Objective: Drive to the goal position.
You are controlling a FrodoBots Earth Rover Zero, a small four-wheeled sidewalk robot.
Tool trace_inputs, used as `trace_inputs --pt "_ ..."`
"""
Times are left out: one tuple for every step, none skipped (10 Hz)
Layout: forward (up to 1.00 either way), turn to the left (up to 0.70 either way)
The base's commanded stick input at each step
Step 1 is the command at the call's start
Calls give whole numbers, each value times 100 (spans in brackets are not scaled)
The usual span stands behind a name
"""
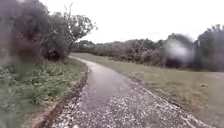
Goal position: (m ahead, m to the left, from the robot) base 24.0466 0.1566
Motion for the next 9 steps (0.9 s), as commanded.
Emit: trace_inputs --pt "70 0" --pt "70 0" --pt "70 0" --pt "70 0" --pt "70 0" --pt "70 0" --pt "70 0" --pt "70 0" --pt "70 0"
